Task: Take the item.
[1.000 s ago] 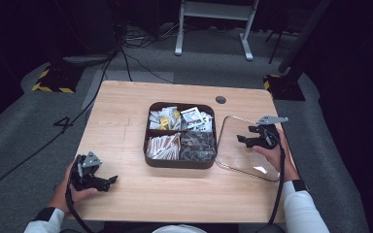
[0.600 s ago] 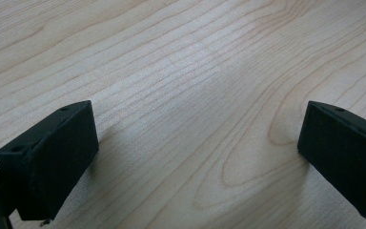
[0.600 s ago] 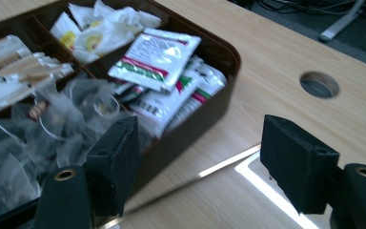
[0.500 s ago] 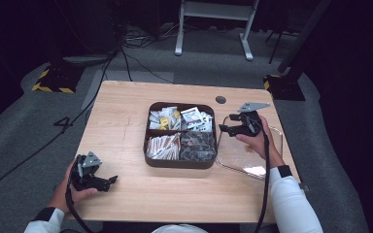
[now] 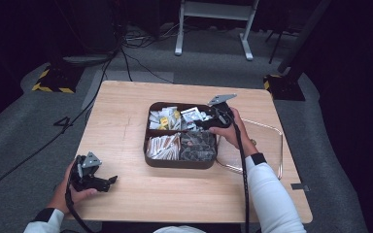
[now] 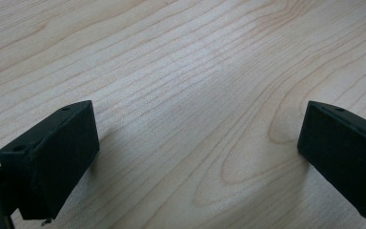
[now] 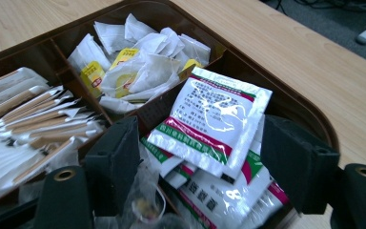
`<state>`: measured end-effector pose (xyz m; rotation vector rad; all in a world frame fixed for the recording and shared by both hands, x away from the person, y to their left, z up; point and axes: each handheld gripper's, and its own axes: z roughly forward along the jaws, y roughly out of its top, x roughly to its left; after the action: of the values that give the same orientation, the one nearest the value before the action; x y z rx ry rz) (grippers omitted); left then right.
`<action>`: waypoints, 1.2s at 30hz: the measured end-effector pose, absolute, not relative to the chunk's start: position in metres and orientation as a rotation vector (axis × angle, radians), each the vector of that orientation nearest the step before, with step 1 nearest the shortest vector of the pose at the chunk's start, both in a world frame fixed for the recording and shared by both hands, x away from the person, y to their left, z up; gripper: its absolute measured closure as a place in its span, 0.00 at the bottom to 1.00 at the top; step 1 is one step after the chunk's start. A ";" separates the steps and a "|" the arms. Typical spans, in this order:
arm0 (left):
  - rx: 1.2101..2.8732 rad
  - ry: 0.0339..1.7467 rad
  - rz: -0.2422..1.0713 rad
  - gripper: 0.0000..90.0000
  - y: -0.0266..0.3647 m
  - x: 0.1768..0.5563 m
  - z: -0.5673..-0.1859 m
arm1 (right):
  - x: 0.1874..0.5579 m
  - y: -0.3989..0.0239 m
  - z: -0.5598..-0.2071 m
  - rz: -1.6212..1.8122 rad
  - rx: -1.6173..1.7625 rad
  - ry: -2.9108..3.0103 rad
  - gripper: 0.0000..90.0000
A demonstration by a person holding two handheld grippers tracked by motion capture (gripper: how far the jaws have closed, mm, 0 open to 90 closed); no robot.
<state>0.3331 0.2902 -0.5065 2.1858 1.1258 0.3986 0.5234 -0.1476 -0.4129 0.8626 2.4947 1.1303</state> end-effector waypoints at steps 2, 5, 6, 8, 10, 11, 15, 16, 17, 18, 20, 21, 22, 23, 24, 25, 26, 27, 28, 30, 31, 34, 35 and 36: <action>2.185 1.126 0.398 0.00 0.290 0.333 -0.507 | 0.529 -0.141 -0.416 1.114 0.877 2.509 0.34; 2.186 1.126 0.399 0.00 0.290 0.333 -0.506 | 0.536 -0.131 -0.422 1.057 0.890 2.514 0.33; 2.185 1.126 0.399 0.00 0.290 0.333 -0.507 | 0.538 -0.128 -0.423 1.045 0.896 2.516 0.33; 2.186 1.126 0.399 0.00 0.290 0.333 -0.506 | 0.543 -0.125 -0.427 1.017 0.914 2.518 0.33; 2.186 1.126 0.399 0.00 0.290 0.333 -0.507 | 0.547 -0.123 -0.430 1.007 0.935 2.520 0.33; 2.186 1.126 0.399 0.00 0.290 0.333 -0.507 | 0.547 -0.123 -0.430 1.007 0.935 2.520 0.33; 2.186 1.126 0.398 0.00 0.290 0.333 -0.506 | 0.554 -0.120 -0.434 1.000 0.961 2.525 0.31; 2.186 1.126 0.399 0.00 0.290 0.333 -0.506 | 0.554 -0.120 -0.434 1.000 0.961 2.525 0.31; 2.186 1.126 0.399 0.00 0.290 0.333 -0.506 | 0.555 -0.118 -0.436 0.985 0.972 2.528 0.30; 2.186 1.126 0.399 0.00 0.290 0.333 -0.506 | 0.556 -0.118 -0.437 0.973 0.973 2.533 0.30; 2.186 1.126 0.399 0.00 0.290 0.333 -0.506 | 0.558 -0.116 -0.440 0.953 0.985 2.533 0.28; 2.186 1.126 0.399 0.00 0.290 0.333 -0.506 | 0.558 -0.116 -0.440 0.953 0.985 2.533 0.28; 2.185 1.126 0.399 0.00 0.290 0.333 -0.506 | 0.559 -0.114 -0.441 0.951 0.996 2.536 0.27; 2.185 1.126 0.399 0.00 0.290 0.333 -0.506 | 0.559 -0.114 -0.441 0.951 0.996 2.536 0.27; 2.186 1.126 0.399 0.00 0.290 0.333 -0.506 | 0.560 -0.113 -0.442 0.938 0.994 2.543 0.26; 2.186 1.126 0.399 0.00 0.290 0.333 -0.506 | 0.560 -0.113 -0.442 0.938 0.994 2.543 0.26; 2.186 1.126 0.399 0.00 0.290 0.333 -0.506 | 0.561 -0.112 -0.443 0.936 0.996 2.549 0.25; 2.186 1.126 0.399 0.00 0.290 0.333 -0.506 | 0.561 -0.112 -0.443 0.936 0.996 2.549 0.25; 2.185 1.126 0.399 0.00 0.290 0.333 -0.507 | 0.562 -0.111 -0.444 0.930 0.997 2.548 0.25; 2.186 1.126 0.399 0.00 0.290 0.333 -0.506 | 0.563 -0.110 -0.444 0.948 1.006 2.550 0.25; 2.185 1.126 0.399 0.00 0.290 0.333 -0.506 | 0.563 -0.110 -0.443 0.963 1.011 2.551 0.25; 2.186 1.126 0.399 0.00 0.290 0.333 -0.506 | 0.562 -0.109 -0.440 1.020 1.004 2.563 0.29; 2.185 1.126 0.399 0.00 0.290 0.333 -0.507 | 0.562 -0.108 -0.439 1.029 0.999 2.563 0.30; 2.186 1.126 0.399 0.00 0.290 0.333 -0.506 | 0.562 -0.108 -0.439 1.039 1.000 2.560 0.30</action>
<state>0.3330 0.2902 -0.5065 2.1855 1.1259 0.3988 0.5619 -0.1082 -0.4390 1.0004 2.5604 1.0392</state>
